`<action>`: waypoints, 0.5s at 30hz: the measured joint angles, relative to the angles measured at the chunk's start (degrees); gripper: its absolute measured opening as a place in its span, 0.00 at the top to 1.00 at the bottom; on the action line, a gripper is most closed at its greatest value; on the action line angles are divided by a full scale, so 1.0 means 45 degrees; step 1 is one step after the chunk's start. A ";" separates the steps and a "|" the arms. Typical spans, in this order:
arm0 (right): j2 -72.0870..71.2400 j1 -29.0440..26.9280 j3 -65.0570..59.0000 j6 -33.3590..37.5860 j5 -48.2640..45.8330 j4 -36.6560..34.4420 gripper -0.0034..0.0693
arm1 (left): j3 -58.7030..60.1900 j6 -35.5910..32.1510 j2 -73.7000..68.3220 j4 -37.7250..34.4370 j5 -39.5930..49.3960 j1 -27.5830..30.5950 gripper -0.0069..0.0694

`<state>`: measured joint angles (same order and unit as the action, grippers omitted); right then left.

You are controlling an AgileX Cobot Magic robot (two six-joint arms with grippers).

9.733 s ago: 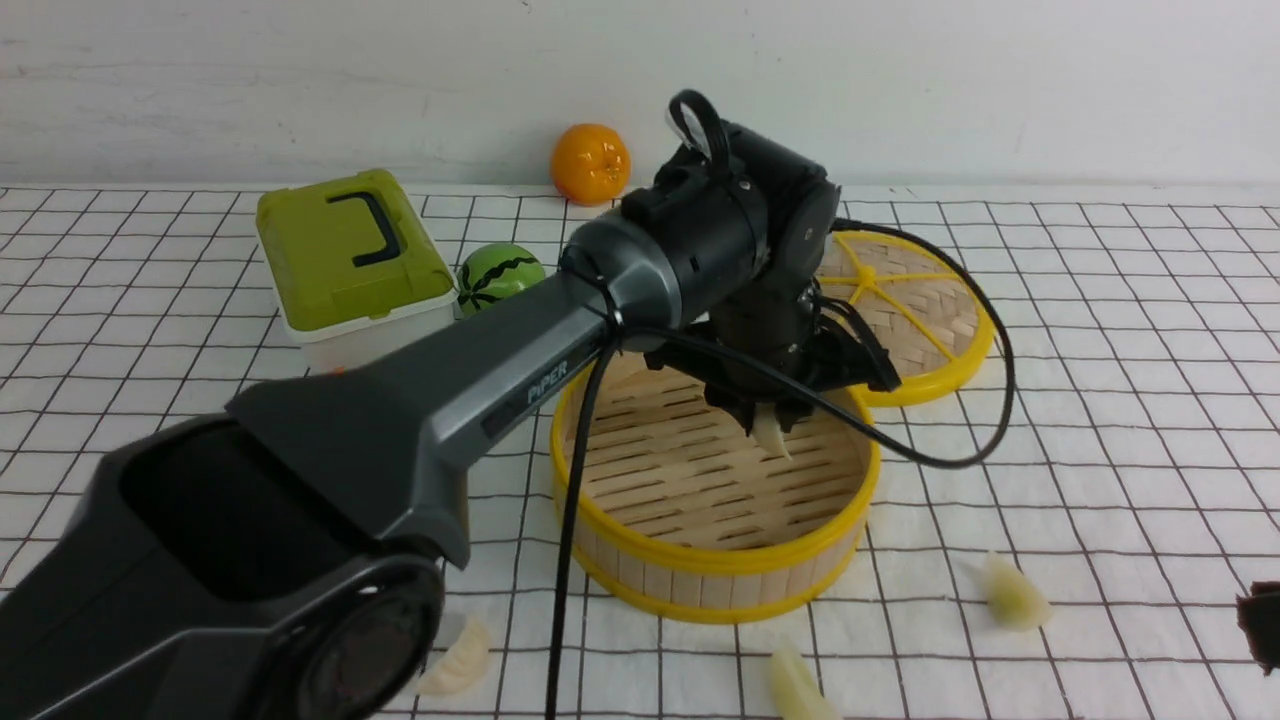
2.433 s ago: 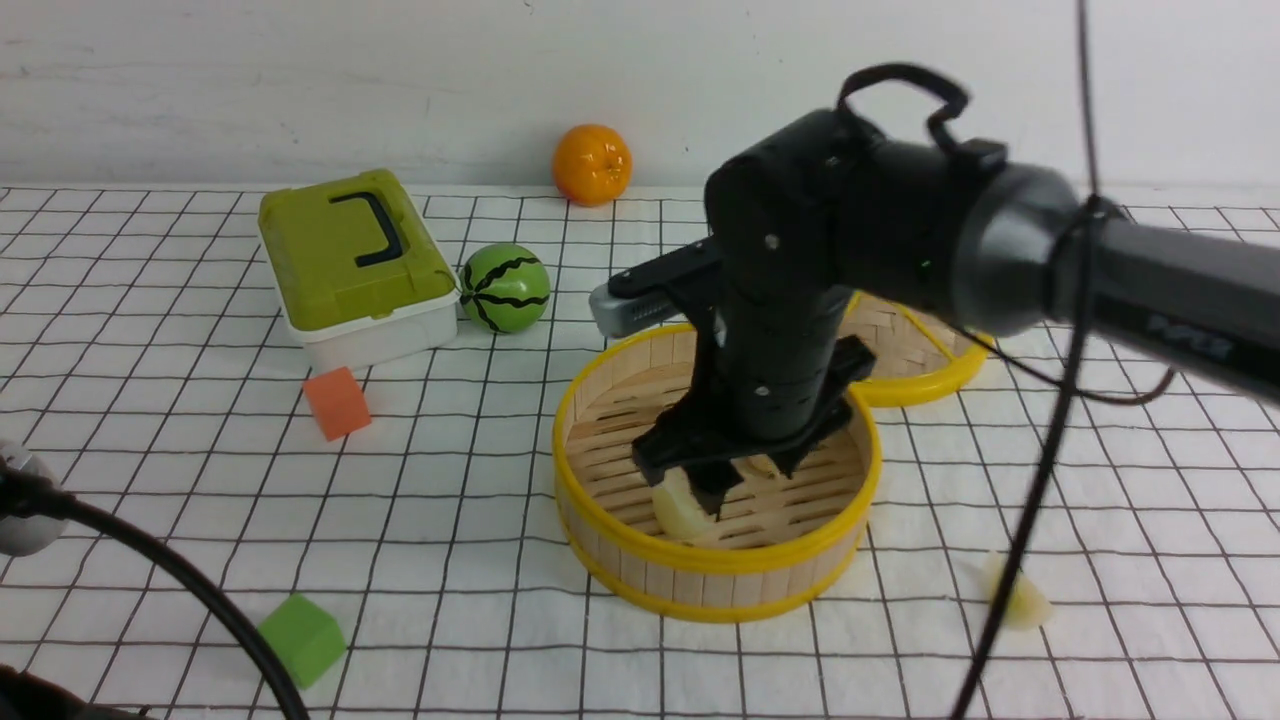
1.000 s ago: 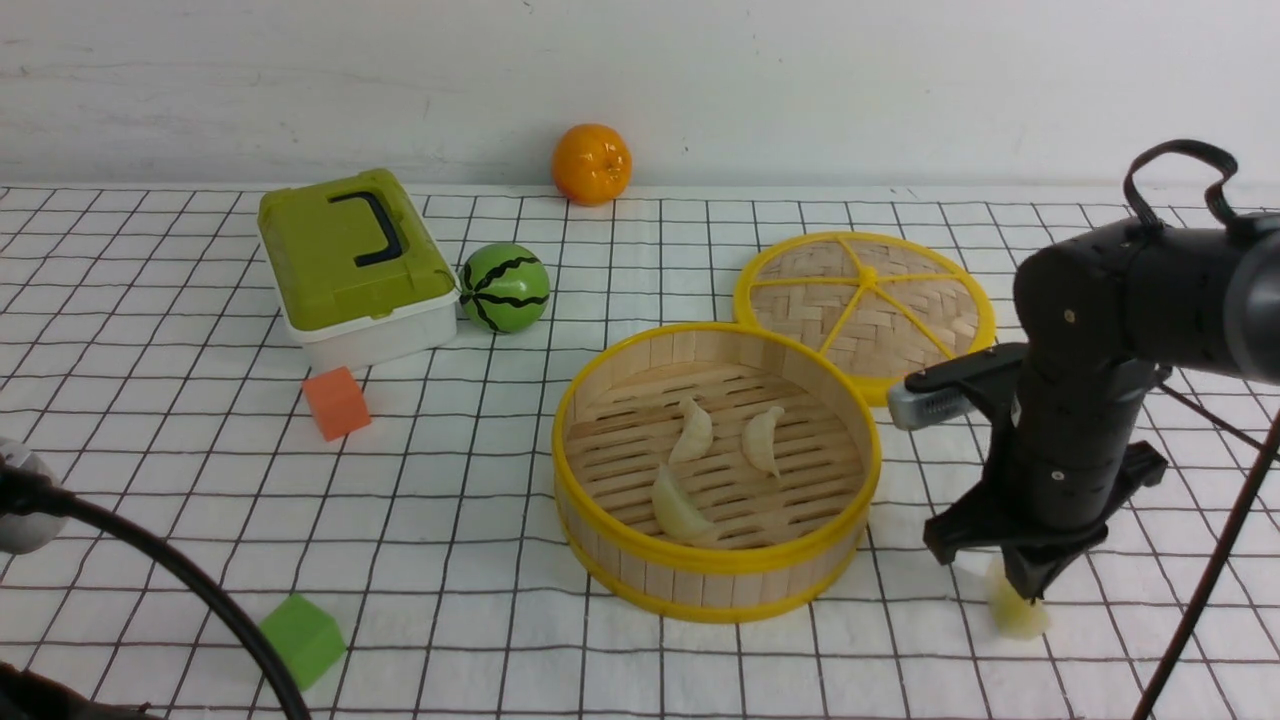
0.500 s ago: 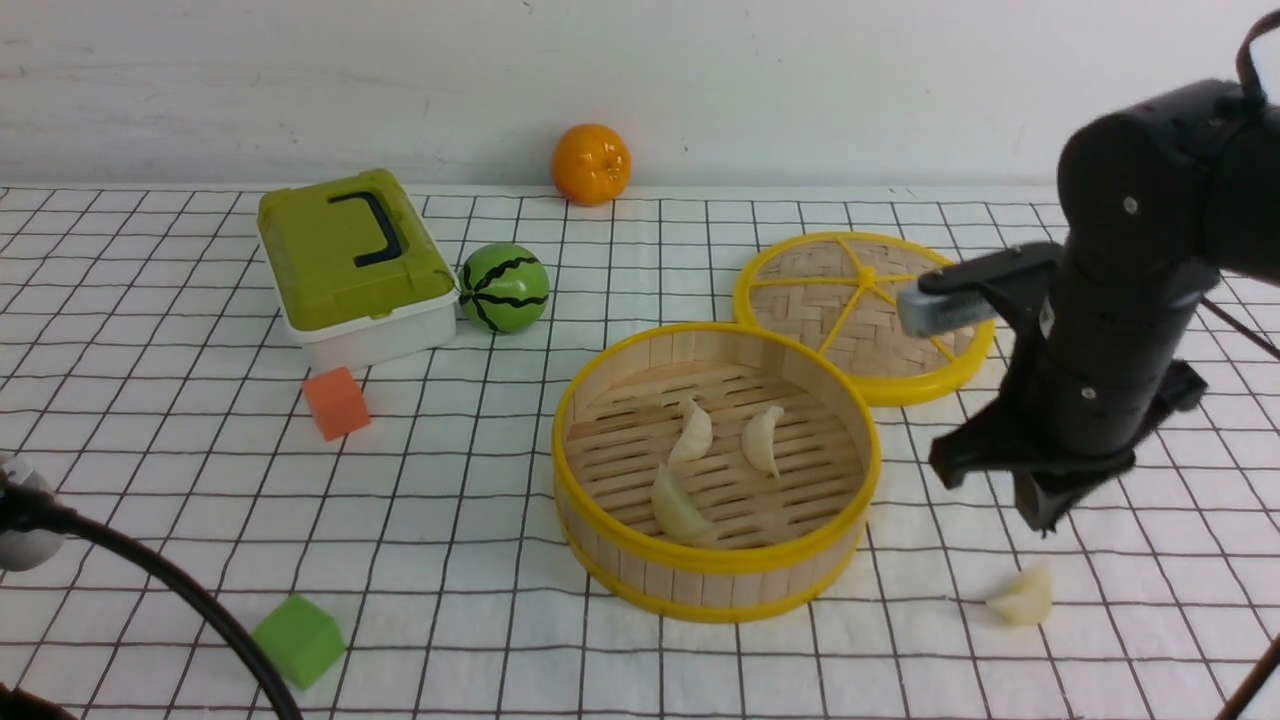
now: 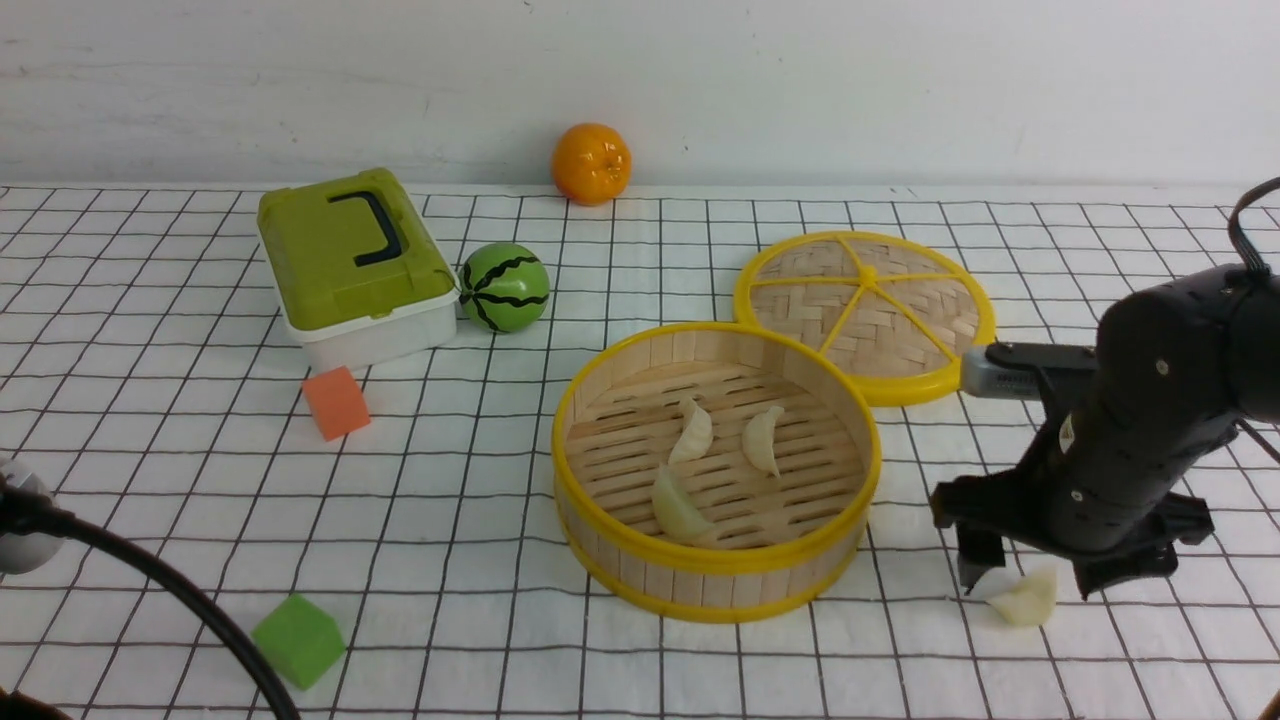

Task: Put the dumplings into the steamer on the table with the white tablecloth.
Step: 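Reach for and grasp a dumpling lying on the table beside the steamer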

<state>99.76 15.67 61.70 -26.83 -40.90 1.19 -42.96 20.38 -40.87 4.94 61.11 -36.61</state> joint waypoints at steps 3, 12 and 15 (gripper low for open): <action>0.0000 0.0000 0.0000 -0.0187 0.0207 -0.0100 0.06 | 0.0000 0.0000 0.0000 0.0000 0.0035 0.0000 0.86; 0.0840 -0.0026 -0.0010 -0.0230 -0.0087 -0.0087 0.25 | 0.0000 0.0000 0.0000 -0.0037 0.0049 0.0000 0.85; 0.0965 -0.0026 -0.0022 -0.0230 0.0031 -0.0126 0.30 | 0.0000 0.0000 0.0000 -0.0037 0.0101 0.0000 0.84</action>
<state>104.11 15.56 61.60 -27.87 -40.76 0.62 -42.96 20.38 -40.87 4.77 61.56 -36.61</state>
